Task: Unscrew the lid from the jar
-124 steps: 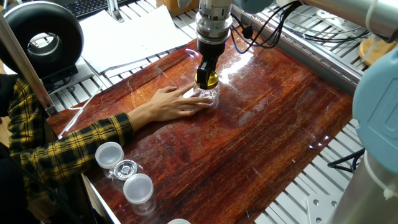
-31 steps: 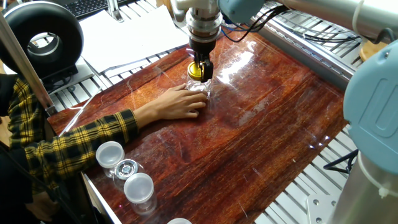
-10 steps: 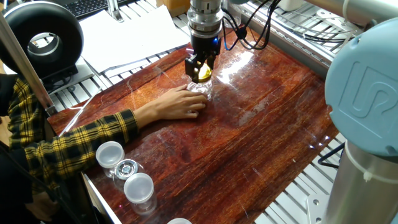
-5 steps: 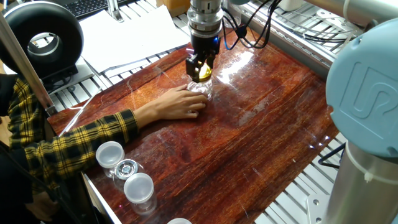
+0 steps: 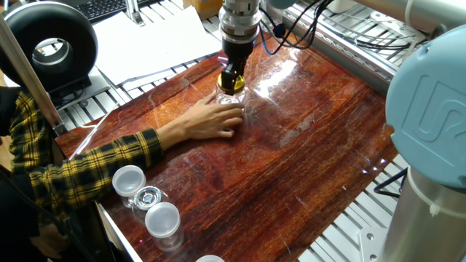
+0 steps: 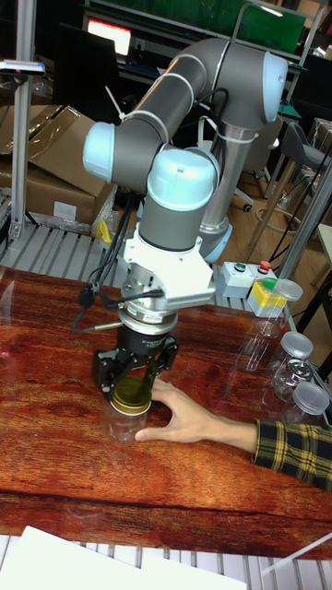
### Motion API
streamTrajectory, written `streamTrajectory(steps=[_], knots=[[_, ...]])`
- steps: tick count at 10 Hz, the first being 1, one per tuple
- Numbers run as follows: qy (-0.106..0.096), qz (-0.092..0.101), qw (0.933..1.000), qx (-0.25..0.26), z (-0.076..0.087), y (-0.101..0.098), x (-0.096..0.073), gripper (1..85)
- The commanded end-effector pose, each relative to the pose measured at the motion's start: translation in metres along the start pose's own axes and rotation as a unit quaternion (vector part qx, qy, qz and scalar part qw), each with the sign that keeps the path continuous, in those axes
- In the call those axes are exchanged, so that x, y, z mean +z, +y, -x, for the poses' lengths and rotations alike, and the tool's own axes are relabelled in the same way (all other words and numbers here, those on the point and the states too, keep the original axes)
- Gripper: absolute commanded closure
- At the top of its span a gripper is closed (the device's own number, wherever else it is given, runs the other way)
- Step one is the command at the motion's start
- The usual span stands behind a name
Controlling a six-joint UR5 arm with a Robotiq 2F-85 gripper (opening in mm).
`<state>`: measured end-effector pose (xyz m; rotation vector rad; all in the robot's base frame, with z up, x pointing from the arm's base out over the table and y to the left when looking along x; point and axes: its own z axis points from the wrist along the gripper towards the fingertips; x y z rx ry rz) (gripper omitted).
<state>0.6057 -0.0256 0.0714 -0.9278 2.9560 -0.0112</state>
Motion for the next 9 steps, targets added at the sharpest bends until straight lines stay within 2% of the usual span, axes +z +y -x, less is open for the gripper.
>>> streamTrajectory(steps=[1, 2, 4, 7, 9], knots=[[-0.006, -0.017, 0.9942, -0.106, 0.004, -0.007, -0.001, 26.3], [-0.003, -0.022, 0.9926, -0.120, 0.003, -0.007, -0.001, 26.7], [0.000, -0.018, 0.9888, -0.148, 0.000, -0.004, -0.004, 27.3], [-0.002, -0.028, 0.9678, -0.250, 0.006, -0.005, -0.002, 27.3], [-0.014, -0.050, 0.9489, -0.311, 0.021, -0.006, 0.000, 27.7]])
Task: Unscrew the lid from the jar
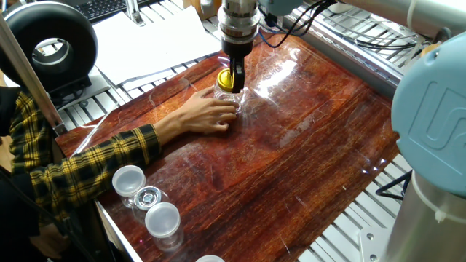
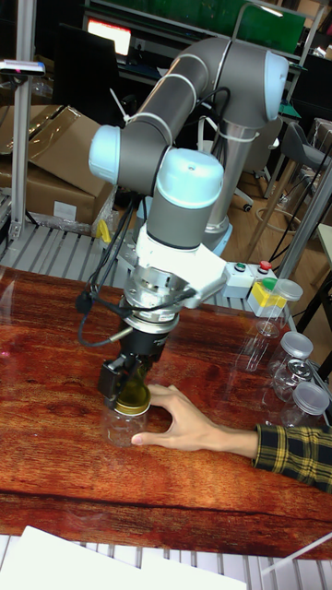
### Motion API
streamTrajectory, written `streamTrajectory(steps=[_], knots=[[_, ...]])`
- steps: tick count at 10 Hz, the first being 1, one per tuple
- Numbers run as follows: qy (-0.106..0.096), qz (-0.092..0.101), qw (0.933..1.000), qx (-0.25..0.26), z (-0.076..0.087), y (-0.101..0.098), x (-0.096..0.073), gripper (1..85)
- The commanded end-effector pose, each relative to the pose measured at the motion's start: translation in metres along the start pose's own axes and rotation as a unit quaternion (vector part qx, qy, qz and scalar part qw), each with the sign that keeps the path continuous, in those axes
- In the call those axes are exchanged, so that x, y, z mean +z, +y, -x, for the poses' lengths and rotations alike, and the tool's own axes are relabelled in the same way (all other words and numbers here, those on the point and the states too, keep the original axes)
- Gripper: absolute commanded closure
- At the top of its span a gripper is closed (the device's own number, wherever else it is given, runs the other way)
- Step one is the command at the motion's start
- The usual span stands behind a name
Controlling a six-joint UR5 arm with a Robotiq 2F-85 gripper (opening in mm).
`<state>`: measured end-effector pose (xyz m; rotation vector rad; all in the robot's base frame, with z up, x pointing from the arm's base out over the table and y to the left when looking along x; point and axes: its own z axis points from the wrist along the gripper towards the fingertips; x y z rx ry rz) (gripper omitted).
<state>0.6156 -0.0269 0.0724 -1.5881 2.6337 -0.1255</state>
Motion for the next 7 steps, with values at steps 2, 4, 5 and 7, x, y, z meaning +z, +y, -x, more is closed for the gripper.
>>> streamTrajectory(steps=[2, 4, 5, 7], knots=[[-0.019, -0.037, 0.9916, -0.123, 0.017, -0.012, -0.001, 28.0], [-0.038, -0.040, 0.9863, -0.155, 0.015, -0.012, 0.000, 28.0], [-0.038, -0.040, 0.9842, -0.168, 0.008, -0.011, 0.002, 27.3], [-0.034, -0.036, 0.9835, -0.174, 0.001, -0.010, 0.003, 21.7]])
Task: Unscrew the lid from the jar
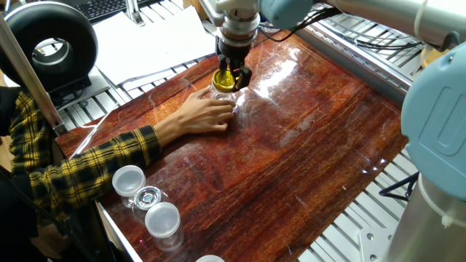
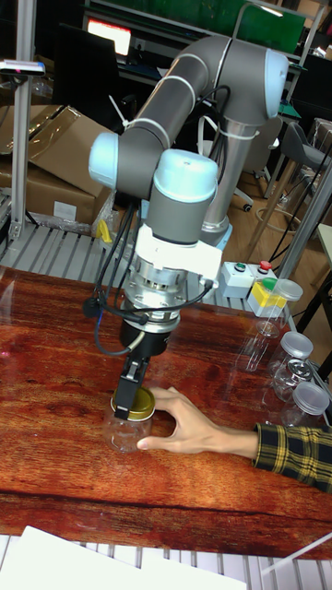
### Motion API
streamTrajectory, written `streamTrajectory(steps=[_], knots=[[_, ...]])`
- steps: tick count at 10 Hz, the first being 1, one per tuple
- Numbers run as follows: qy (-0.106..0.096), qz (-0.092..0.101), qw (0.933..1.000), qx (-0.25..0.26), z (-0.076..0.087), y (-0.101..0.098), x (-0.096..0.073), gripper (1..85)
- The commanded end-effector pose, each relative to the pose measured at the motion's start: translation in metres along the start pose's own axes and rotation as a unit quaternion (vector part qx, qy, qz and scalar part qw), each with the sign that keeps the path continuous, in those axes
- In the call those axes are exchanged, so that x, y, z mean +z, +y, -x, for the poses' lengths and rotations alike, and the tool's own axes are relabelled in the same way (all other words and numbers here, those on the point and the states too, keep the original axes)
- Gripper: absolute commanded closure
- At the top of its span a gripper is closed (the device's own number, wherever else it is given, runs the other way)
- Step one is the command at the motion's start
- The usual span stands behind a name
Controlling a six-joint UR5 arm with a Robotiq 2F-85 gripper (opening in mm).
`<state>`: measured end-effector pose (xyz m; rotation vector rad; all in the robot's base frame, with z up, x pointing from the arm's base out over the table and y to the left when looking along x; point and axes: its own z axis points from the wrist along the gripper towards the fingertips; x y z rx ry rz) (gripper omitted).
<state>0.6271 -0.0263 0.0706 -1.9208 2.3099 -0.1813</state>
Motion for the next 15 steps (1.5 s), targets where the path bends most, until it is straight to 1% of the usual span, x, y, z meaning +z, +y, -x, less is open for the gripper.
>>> streamTrajectory(steps=[1, 3, 5, 9, 10, 11, 14, 15], knots=[[-0.008, 0.003, 0.9997, -0.024, -0.005, 0.004, -0.001, 16.3], [-0.011, 0.010, 0.9998, -0.016, -0.001, 0.008, -0.003, 10.7], [-0.018, 0.014, 0.9997, -0.006, 0.002, 0.010, -0.004, 7.7], [-0.019, 0.021, 0.9996, -0.003, 0.009, 0.009, -0.002, 0.7], [-0.024, 0.023, 0.9994, -0.004, 0.009, 0.008, 0.000, 0.7], [-0.024, 0.023, 0.9994, -0.004, 0.008, 0.009, 0.000, 0.7], [-0.019, 0.025, 0.9995, 0.003, 0.005, 0.009, 0.001, 0.7], [-0.006, 0.030, 0.9993, 0.021, -0.002, 0.013, -0.001, 0.7]])
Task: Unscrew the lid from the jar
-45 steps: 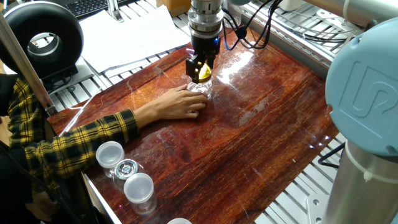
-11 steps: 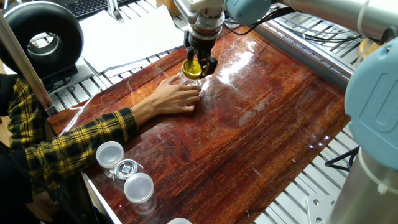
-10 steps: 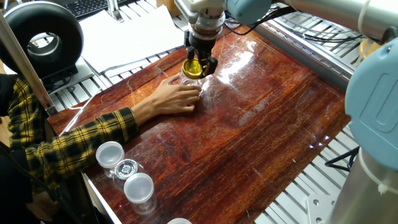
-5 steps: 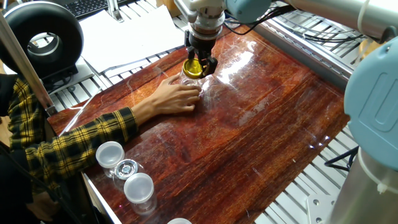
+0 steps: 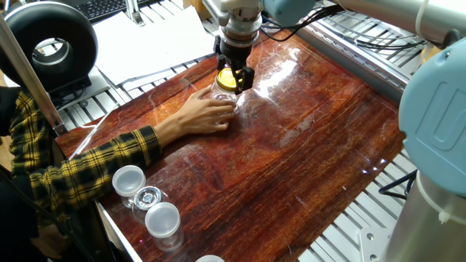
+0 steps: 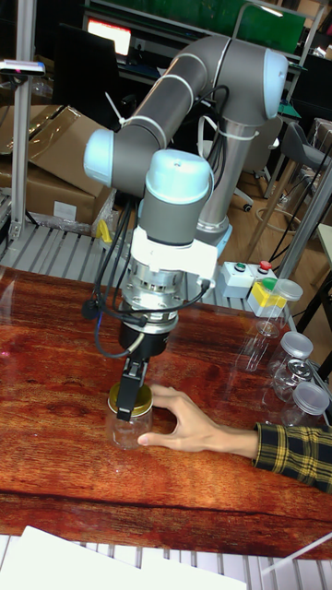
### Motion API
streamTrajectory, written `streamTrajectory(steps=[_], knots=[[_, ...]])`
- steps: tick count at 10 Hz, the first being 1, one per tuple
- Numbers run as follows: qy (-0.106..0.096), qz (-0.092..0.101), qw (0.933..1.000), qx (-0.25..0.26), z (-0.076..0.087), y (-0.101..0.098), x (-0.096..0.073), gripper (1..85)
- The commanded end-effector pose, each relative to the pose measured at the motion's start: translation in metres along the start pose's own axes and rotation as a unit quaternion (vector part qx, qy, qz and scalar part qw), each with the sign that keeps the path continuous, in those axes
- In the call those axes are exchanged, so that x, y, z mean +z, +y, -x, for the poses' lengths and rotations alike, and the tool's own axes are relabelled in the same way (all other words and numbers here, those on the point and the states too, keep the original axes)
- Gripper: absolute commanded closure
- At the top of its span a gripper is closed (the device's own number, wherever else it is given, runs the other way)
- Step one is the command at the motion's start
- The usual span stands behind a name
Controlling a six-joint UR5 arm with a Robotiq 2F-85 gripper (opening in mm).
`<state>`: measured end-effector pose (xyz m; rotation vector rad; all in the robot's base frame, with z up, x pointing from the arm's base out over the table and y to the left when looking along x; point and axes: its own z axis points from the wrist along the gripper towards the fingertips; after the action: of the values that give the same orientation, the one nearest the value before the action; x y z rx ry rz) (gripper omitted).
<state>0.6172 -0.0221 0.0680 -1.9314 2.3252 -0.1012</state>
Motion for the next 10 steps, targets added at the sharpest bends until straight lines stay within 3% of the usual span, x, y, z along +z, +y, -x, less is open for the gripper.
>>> streamTrajectory(steps=[1, 2, 3, 4, 6, 7, 10], knots=[[0.022, 0.016, 0.9983, 0.053, -0.015, 0.008, -0.004, 1.0], [0.037, 0.022, 0.9946, 0.094, -0.024, 0.010, -0.006, 3.3], [0.037, 0.033, 0.9866, 0.155, -0.026, 0.015, -0.006, 3.7], [0.033, 0.049, 0.9747, 0.216, -0.022, 0.024, -0.008, 3.7], [0.032, 0.072, 0.9459, 0.315, -0.016, 0.033, -0.010, 3.7], [0.024, 0.080, 0.9279, 0.363, -0.009, 0.032, -0.007, 3.3], [0.019, 0.100, 0.8845, 0.455, 0.003, 0.033, -0.002, 3.3]])
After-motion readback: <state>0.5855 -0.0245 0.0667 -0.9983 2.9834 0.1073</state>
